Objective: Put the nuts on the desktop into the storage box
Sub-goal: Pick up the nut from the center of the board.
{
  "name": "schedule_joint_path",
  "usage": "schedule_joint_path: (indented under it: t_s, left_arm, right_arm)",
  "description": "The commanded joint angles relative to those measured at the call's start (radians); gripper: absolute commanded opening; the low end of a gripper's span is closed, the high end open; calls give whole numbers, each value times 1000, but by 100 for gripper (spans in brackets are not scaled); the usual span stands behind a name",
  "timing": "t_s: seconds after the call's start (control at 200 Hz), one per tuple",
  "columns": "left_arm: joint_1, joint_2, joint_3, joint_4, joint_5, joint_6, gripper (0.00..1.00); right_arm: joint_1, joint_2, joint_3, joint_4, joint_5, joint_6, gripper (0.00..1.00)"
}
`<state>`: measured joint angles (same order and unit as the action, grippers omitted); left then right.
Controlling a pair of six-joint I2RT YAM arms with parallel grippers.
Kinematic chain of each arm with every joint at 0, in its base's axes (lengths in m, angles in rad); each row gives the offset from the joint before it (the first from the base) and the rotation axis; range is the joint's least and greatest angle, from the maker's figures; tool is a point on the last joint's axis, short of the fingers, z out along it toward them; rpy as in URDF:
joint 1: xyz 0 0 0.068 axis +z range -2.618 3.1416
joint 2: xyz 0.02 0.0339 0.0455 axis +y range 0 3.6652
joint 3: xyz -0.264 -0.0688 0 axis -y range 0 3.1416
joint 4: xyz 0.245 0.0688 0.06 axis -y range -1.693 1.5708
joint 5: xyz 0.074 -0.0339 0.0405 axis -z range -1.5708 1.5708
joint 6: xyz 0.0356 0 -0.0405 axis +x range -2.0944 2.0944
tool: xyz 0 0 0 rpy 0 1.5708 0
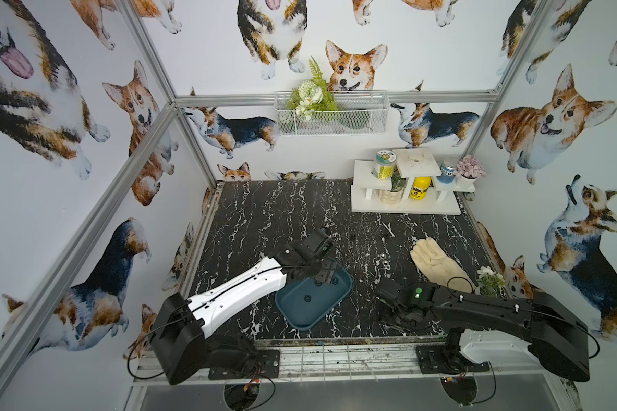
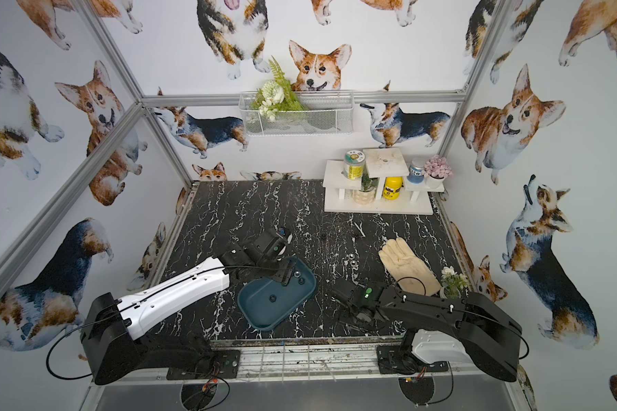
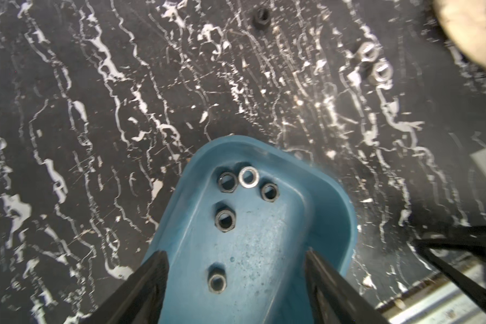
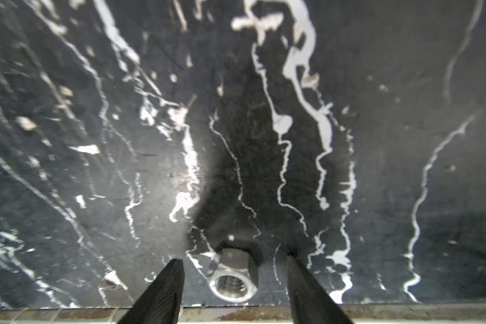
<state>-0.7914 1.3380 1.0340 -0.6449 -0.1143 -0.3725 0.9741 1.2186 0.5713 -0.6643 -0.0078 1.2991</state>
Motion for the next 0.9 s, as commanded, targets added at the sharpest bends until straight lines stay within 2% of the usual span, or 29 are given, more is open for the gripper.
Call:
schedule_joint_path:
  t_s: [0.0,0.155,0.34,0.445,0.561,0.741,0.896]
  left_arm:
    - [1,-33,-23,84,62,34,82]
    - [1,-76,-46,142,118,50,84]
    - [1,-99,-66,191,175,76,84]
    - [1,-99,-79,220,202,68,84]
    - [1,-104,-114,290,271,66,86]
    - [0,-202,-274,575,439,104,99]
    - [1,-396,-548,1028,548,146,100]
  right_arm:
    - [12,29,8,-30,45,-23,56]
    - [36,67,30,-55,45,-41,46]
    - [55,99,57,-80,43,-63,43]
    - [55,117,67,-80,54,-92,29]
    - [55,124,102,-115,92,-107,27]
    - [55,53,156,-151,118,-171,28]
    - [51,-83,195,-157,140,-257,28]
